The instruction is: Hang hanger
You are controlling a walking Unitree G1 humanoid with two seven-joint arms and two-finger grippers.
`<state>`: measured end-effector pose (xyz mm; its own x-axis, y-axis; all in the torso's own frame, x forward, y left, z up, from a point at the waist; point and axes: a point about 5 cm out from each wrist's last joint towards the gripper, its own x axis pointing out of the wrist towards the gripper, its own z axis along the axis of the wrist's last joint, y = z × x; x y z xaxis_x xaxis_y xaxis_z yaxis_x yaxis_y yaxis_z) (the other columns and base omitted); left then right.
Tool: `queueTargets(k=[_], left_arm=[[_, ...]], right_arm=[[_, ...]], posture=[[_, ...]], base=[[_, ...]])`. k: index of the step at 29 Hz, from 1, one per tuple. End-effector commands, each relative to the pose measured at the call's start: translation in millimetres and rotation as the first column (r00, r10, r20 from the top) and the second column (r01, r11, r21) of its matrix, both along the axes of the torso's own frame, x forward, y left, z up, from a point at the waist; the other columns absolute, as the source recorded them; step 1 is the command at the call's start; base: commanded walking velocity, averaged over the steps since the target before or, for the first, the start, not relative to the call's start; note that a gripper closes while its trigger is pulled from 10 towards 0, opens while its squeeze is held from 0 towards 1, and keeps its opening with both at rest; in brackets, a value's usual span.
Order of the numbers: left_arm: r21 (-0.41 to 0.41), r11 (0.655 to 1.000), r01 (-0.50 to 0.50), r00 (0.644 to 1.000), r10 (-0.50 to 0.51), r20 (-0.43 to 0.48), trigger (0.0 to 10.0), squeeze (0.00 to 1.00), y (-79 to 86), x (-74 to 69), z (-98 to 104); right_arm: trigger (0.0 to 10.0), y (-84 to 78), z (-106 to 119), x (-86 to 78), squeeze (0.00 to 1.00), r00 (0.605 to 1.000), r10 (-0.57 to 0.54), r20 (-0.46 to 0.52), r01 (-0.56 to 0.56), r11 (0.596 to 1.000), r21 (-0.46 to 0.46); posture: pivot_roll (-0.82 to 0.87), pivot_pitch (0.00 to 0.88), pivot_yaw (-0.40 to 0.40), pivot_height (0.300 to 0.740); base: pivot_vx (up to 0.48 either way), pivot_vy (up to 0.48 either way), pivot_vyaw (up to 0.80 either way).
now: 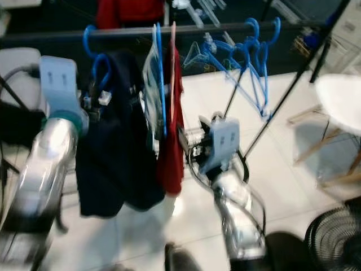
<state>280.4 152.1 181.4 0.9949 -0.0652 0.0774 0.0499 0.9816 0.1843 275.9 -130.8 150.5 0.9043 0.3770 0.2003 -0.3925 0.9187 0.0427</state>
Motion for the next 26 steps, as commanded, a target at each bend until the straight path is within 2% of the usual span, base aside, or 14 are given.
queueTargets(k=[1, 2, 4, 8, 11, 13, 14, 18, 19, 22, 23, 24, 25, 26], left_arm=[[-0.005, 0.999, 0.041, 0.999, -0.041, -0.002, 10.0, 0.00, -2.2, -6.4, 1.1], [-0.011, 0.998, 0.063, 0.998, -0.064, -0.024, 10.0, 0.00, 1.0, -16.3, -8.6], [-0.006, 0.997, 0.075, 0.997, -0.075, -0.036, 10.0, 0.00, 4.6, -22.0, -17.3], [-0.006, 0.997, 0.075, 0.997, -0.075, -0.036, 10.0, 0.00, 4.6, -22.0, -17.3], [0.018, 0.997, 0.076, 0.996, -0.075, -0.052, 10.0, 0.00, 7.0, -29.8, -30.0], [0.018, 0.997, 0.076, 0.996, -0.075, -0.052, 10.0, 0.00, 7.0, -29.8, -30.0], [0.026, 0.998, 0.048, 0.997, -0.047, -0.067, 10.0, 0.00, 8.2, -31.7, -36.3], [0.019, 1.000, 0.006, 0.997, -0.005, -0.074, 10.0, 0.00, 10.6, -31.5, -39.6], [-0.023, 0.998, -0.064, 0.993, 0.061, -0.098, 10.0, 0.00, 15.3, -30.7, -39.9], [-0.055, 0.992, -0.110, 0.988, 0.103, -0.117, 10.0, 0.00, 18.4, -30.5, -39.6], [-0.107, 0.984, -0.141, 0.982, 0.125, -0.141, 10.0, 0.00, 19.9, -30.9, -39.2], [-0.107, 0.984, -0.141, 0.982, 0.125, -0.141, 10.0, 0.00, 19.9, -30.9, -39.2], [-0.218, 0.964, -0.155, 0.978, 0.117, -0.174, 10.0, 0.00, 17.5, -30.4, -37.0], [-0.218, 0.964, -0.155, 0.978, 0.117, -0.174, 10.0, 0.00, 17.5, -30.4, -37.0]], right_arm=[[10.0, 3.5, -4.7, -2.5, 0.00, 0.999, 0.023, -0.025, -0.023, 1.000, 0.010], [10.0, 4.1, -7.8, -2.3, 0.00, 0.999, 0.018, -0.040, -0.017, 1.000, 0.015], [10.0, 2.9, -11.1, -1.7, 0.00, 0.998, -0.004, -0.056, 0.005, 1.000, 0.017], [10.0, 2.9, -11.1, -1.7, 0.00, 0.998, -0.004, -0.056, 0.005, 1.000, 0.017], [10.0, 3.2, -19.6, -3.4, 0.00, 0.995, -0.020, -0.096, 0.022, 1.000, 0.022], [10.0, 3.2, -19.6, -3.4, 0.00, 0.995, -0.020, -0.096, 0.022, 1.000, 0.022], [10.0, 4.9, -24.0, -4.0, 0.00, 0.993, -0.026, -0.119, 0.028, 1.000, 0.014], [10.0, 5.5, -24.8, -4.0, 0.00, 0.993, -0.047, -0.107, 0.046, 0.999, -0.008], [10.0, 2.8, -21.7, -1.6, 0.00, 0.992, -0.093, -0.084, 0.092, 0.996, -0.017], [10.0, 0.3, -19.0, -0.1, 0.00, 0.990, -0.126, -0.065, 0.125, 0.992, -0.020], [10.0, -2.2, -18.1, 1.6, 0.00, 0.986, -0.144, -0.080, 0.145, 0.989, 0.009], [10.0, -2.2, -18.1, 1.6, 0.00, 0.986, -0.144, -0.080, 0.145, 0.989, 0.009], [10.0, -2.4, -18.5, 1.4, 0.00, 0.983, -0.142, -0.113, 0.148, 0.988, 0.044], [10.0, -2.4, -18.5, 1.4, 0.00, 0.983, -0.142, -0.113, 0.148, 0.988, 0.044]], posture=[[0.00, 0.128, 0.034, 0.740], [0.00, 0.129, 0.034, 0.740], [0.00, 0.129, 0.038, 0.740], [0.00, 0.129, 0.038, 0.740], [-0.02, 0.129, 0.049, 0.740], [-0.02, 0.129, 0.049, 0.740], [-0.04, 0.122, 0.048, 0.740], [-0.04, 0.119, 0.046, 0.740], [-0.04, 0.115, 0.045, 0.740], [-0.05, 0.116, 0.045, 0.740], [-0.06, 0.108, 0.047, 0.740], [-0.06, 0.108, 0.047, 0.740], [-0.06, 0.103, 0.046, 0.740], [-0.06, 0.103, 0.046, 0.740]], base=[[0.000, 0.000, 0.00], [0.000, 0.000, 0.00], [0.000, 0.000, 0.00], [0.000, 0.000, 0.00], [0.000, 0.000, 0.00], [0.000, 0.000, 0.00], [0.000, 0.000, 0.00], [0.000, 0.000, 0.00], [0.000, 0.000, 0.00], [0.000, 0.000, 0.00], [0.000, 0.000, 0.00], [0.000, 0.000, 0.00], [0.000, 0.000, 0.00], [0.000, 0.000, 0.00]])
